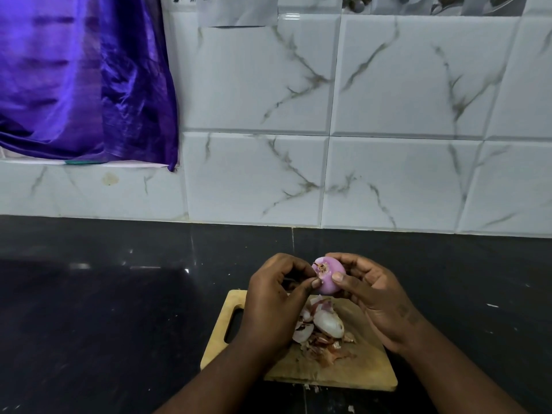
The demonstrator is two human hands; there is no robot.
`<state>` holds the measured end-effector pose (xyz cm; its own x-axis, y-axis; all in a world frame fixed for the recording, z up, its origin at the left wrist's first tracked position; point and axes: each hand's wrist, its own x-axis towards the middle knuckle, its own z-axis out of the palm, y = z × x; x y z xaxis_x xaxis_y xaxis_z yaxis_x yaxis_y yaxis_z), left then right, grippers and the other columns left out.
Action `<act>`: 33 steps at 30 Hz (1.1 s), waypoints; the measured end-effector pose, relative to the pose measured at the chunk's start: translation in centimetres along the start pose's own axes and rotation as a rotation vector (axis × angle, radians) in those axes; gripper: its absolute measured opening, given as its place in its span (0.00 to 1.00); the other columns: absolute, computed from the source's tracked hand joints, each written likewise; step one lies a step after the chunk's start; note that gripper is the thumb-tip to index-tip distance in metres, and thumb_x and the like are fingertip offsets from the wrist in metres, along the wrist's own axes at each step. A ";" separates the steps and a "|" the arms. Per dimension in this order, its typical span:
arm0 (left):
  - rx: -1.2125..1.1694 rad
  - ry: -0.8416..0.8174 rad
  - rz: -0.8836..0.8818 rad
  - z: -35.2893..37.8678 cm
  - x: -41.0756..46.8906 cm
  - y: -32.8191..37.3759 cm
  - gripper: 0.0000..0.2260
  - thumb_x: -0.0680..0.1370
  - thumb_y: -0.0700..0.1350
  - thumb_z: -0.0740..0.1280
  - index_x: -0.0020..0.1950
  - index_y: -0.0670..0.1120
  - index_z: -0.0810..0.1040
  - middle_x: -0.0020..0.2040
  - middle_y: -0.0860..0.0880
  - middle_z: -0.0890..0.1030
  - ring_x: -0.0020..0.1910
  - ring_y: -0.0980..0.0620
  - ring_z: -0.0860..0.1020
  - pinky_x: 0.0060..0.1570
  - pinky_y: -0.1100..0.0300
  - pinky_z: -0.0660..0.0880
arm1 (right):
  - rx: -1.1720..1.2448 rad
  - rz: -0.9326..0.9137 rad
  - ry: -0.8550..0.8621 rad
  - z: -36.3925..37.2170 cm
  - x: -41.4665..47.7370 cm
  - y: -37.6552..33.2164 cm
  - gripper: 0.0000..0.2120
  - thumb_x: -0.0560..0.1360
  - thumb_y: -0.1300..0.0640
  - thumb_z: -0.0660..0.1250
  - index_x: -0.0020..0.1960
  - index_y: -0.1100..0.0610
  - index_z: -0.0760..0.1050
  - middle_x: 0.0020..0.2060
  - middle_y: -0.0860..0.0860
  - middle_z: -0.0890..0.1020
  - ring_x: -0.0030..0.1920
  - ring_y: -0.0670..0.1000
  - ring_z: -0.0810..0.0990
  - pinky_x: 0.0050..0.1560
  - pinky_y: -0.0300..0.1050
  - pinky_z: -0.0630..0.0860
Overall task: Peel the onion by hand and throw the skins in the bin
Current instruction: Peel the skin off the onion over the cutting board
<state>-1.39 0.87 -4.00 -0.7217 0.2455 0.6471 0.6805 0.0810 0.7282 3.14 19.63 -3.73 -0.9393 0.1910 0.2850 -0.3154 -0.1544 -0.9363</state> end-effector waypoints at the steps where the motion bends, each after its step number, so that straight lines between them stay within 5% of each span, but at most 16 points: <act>1: -0.007 -0.009 0.001 0.0 0.0 0.0 0.07 0.76 0.37 0.78 0.46 0.49 0.85 0.46 0.55 0.84 0.50 0.55 0.83 0.47 0.67 0.79 | -0.006 -0.001 0.002 0.0 0.0 0.0 0.18 0.71 0.62 0.74 0.61 0.59 0.83 0.58 0.61 0.86 0.60 0.64 0.85 0.65 0.62 0.78; 13: 0.089 -0.279 -0.011 -0.2 -0.4 -0.2 0.05 0.86 0.42 0.63 0.52 0.52 0.72 0.53 0.56 0.73 0.55 0.56 0.74 0.51 0.64 0.74 | -0.052 0.009 0.004 0.2 -0.3 0.0 0.15 0.74 0.60 0.74 0.60 0.59 0.84 0.57 0.63 0.86 0.59 0.65 0.85 0.63 0.62 0.79; 18: 0.120 -0.262 0.064 -0.1 -0.5 -0.3 0.06 0.87 0.43 0.62 0.51 0.52 0.71 0.52 0.57 0.72 0.52 0.55 0.73 0.48 0.67 0.72 | -0.018 0.053 -0.006 0.5 -0.4 -0.2 0.15 0.74 0.58 0.71 0.60 0.60 0.84 0.56 0.64 0.86 0.55 0.62 0.86 0.52 0.52 0.83; 24: 0.094 -0.180 0.114 0.4 -0.4 -0.3 0.08 0.85 0.40 0.63 0.51 0.53 0.72 0.51 0.59 0.72 0.53 0.54 0.75 0.49 0.64 0.73 | 0.078 0.133 -0.009 0.7 -0.4 -0.2 0.17 0.76 0.56 0.70 0.61 0.63 0.84 0.55 0.67 0.86 0.50 0.59 0.85 0.51 0.54 0.81; 33: 0.089 -0.125 0.134 0.5 -0.5 -0.3 0.14 0.80 0.41 0.73 0.64 0.53 0.79 0.58 0.60 0.78 0.59 0.57 0.79 0.54 0.67 0.77 | 0.061 0.164 0.051 0.4 -0.4 -0.8 0.18 0.75 0.54 0.70 0.60 0.64 0.84 0.55 0.66 0.86 0.50 0.59 0.86 0.59 0.61 0.79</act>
<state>-1.13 1.15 -4.67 -0.6063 0.3776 0.6999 0.7820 0.1234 0.6109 3.72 19.27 -3.00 -0.9713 0.2070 0.1174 -0.1678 -0.2460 -0.9546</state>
